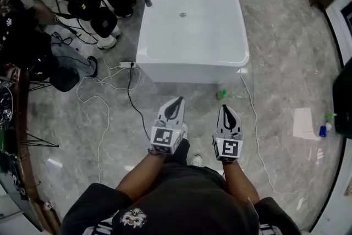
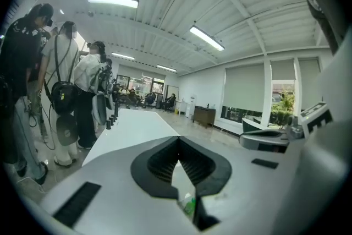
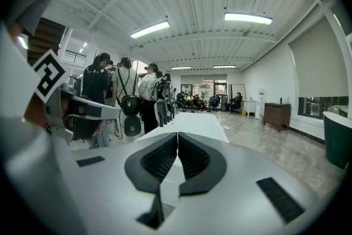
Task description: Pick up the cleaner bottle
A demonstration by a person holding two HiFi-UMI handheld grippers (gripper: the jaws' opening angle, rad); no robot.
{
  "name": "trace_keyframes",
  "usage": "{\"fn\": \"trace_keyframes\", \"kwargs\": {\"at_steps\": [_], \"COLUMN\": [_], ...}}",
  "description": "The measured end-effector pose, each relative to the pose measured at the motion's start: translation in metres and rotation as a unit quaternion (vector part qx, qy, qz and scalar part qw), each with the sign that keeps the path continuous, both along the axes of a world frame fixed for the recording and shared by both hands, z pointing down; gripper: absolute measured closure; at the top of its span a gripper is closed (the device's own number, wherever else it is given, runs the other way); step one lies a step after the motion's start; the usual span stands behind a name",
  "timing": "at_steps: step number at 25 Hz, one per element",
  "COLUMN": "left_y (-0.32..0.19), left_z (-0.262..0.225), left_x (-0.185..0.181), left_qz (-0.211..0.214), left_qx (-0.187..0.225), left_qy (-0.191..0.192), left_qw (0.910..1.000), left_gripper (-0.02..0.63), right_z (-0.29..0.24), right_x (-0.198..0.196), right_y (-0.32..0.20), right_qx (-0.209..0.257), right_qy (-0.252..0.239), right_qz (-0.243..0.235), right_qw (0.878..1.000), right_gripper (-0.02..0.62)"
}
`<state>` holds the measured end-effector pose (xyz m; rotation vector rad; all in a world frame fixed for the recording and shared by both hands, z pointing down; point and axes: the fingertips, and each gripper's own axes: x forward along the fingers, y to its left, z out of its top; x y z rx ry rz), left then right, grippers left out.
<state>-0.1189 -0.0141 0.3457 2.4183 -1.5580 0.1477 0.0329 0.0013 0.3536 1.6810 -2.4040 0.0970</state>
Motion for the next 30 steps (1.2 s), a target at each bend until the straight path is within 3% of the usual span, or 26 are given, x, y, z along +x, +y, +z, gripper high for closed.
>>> {"fn": "trace_keyframes", "kwargs": {"at_steps": [7,16,24,30], "left_y": [-0.048,-0.079,-0.113,-0.121], "left_z": [-0.001,0.005,0.064,0.161], "left_x": [-0.018,-0.011,0.025,0.059], "left_qz": [0.016,0.025,0.029,0.007], "left_qx": [-0.009,-0.002,0.0,-0.011], "left_qy": [0.014,0.021,0.02,0.016], "left_qw": [0.9997,0.9995,0.9994,0.9998], "left_gripper": [0.6,0.6,0.6,0.6], "right_z": [-0.006,-0.005,0.062,0.164], "right_x": [-0.02,-0.025,0.006,0.048], "right_y": [-0.043,-0.077,-0.116,-0.122], "right_qx": [0.0,0.014,0.003,-0.003], "right_qy": [0.011,0.006,0.008,-0.004], "right_qz": [0.014,0.013,0.018,0.02], "right_qw": [1.0,1.0,1.0,1.0], "right_gripper": [0.578,0.578,0.578,0.578]}}
